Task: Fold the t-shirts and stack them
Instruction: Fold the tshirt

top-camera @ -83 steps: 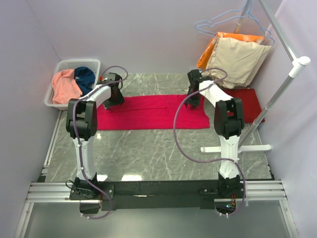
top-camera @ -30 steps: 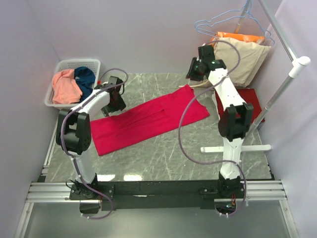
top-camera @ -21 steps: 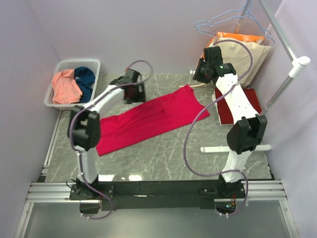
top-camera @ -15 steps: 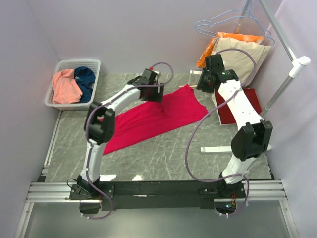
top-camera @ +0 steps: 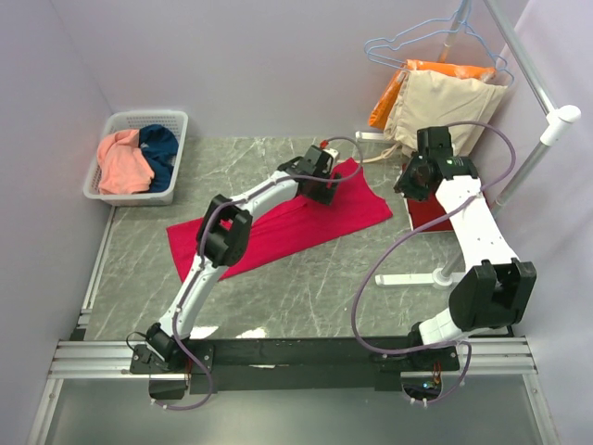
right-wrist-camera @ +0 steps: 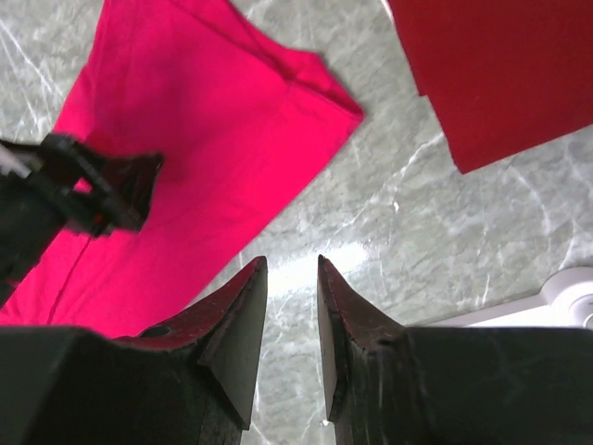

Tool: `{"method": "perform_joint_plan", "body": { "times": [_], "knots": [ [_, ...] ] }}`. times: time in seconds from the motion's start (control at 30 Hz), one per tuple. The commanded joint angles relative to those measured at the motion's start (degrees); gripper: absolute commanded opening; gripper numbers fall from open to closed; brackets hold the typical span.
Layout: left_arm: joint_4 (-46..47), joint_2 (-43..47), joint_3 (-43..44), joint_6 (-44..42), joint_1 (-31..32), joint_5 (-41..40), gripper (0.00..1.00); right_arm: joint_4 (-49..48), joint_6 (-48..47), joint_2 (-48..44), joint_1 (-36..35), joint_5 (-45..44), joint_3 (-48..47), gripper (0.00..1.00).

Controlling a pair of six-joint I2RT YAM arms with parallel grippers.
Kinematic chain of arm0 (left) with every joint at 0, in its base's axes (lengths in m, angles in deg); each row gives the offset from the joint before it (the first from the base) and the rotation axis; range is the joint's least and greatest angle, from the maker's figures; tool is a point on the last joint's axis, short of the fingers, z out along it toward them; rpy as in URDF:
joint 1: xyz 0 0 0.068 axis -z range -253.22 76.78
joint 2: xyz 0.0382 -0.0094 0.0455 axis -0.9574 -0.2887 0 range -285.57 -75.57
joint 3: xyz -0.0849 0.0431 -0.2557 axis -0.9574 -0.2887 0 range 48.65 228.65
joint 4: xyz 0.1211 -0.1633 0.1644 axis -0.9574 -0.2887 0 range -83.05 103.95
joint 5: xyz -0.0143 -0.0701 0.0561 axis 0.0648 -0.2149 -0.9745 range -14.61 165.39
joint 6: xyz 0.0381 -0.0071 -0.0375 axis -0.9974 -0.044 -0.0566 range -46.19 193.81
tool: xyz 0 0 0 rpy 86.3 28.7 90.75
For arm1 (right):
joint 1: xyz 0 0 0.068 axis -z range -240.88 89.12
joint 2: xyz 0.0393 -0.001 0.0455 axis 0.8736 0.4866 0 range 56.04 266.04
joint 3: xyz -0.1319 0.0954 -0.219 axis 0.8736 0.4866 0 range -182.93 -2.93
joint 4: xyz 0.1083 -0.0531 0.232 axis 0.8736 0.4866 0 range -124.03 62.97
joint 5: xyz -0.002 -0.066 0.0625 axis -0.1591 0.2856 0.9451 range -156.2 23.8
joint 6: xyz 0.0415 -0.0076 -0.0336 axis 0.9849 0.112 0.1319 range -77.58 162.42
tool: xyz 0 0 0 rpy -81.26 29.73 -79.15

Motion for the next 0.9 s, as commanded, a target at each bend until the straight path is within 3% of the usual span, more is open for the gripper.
{"method": "perform_joint_plan", "body": {
  "times": [0.0, 0.23, 0.33, 0.57, 0.87],
  "knots": [
    [-0.7, -2.2, 5.0, -2.0, 1.3, -7.9, 0.83, -0.6, 0.5, -3.8, 0.1, 1.3, 1.7, 0.35],
    [-0.9, -6.8, 4.3, 0.0, 1.4, -35.6, 0.90, -1.5, 1.4, -3.9, 0.4, 3.4, 2.2, 0.33],
    [-1.9, -8.7, 5.1, 1.8, 0.7, -42.2, 0.92, -2.1, 1.6, -2.6, 0.4, 5.7, 1.8, 0.32],
    [-6.0, -12.1, 11.6, 7.6, -3.3, -47.2, 0.97, -1.3, 0.9, 1.6, -0.6, 8.0, 0.2, 0.31],
    [-7.0, -14.2, 15.3, 8.5, -11.2, -45.0, 0.99, 1.1, -2.2, 9.0, -11.2, 4.3, -1.9, 0.31]
  ]
}}
